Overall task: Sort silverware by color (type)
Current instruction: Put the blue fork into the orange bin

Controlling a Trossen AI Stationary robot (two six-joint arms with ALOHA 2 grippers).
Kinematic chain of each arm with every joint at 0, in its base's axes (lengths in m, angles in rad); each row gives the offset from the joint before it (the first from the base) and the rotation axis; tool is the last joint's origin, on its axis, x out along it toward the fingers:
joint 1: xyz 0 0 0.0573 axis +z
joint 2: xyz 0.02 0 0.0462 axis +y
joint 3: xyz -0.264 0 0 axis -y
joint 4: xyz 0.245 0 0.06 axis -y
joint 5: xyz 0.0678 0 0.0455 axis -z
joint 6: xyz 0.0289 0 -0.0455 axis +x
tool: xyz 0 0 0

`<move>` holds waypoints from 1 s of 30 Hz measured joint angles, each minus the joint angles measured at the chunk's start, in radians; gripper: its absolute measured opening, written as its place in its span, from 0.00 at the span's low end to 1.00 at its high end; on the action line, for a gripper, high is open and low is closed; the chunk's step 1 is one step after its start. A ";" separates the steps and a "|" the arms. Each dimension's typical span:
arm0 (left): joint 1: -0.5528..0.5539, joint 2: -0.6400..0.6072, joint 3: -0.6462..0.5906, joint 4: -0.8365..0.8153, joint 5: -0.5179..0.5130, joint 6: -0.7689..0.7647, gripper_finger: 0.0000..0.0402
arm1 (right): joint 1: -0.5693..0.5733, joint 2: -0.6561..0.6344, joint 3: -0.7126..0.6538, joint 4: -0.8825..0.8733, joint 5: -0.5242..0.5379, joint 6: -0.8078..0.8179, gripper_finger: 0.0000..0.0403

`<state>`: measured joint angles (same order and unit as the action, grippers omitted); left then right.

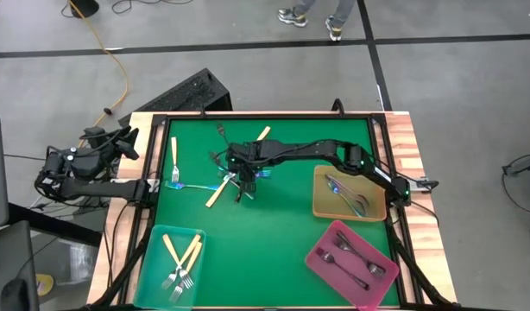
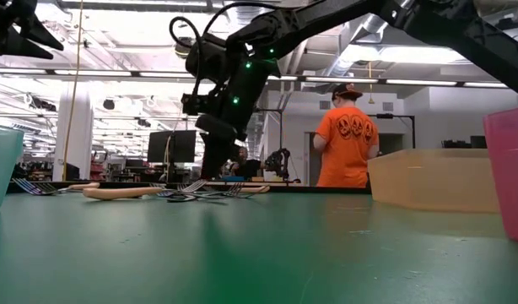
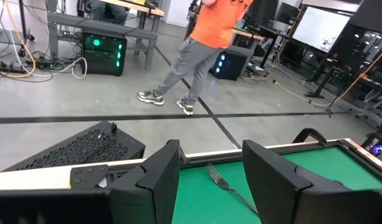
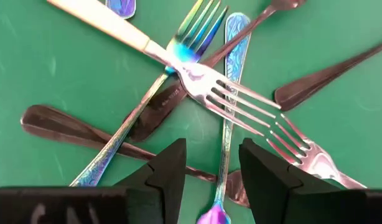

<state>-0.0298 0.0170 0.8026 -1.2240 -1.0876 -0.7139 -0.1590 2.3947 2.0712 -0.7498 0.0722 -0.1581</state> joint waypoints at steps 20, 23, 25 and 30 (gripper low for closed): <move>0.000 0.000 0.000 0.000 0.000 0.000 0.39 | -0.037 0.015 -0.113 0.144 -0.054 0.004 0.41; 0.000 0.000 0.000 0.000 0.000 0.000 0.39 | -0.040 0.015 -0.113 0.141 -0.062 0.011 0.39; 0.000 0.000 0.000 0.000 -0.001 0.000 0.39 | -0.041 0.015 -0.113 0.145 -0.076 0.011 0.38; 0.000 0.000 0.000 0.000 0.000 0.000 0.39 | -0.053 0.015 -0.114 0.150 -0.102 0.011 0.30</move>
<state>-0.0299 0.0170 0.8028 -1.2243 -1.0878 -0.7139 -0.2123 2.4092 1.9572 -0.6003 -0.0301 -0.1467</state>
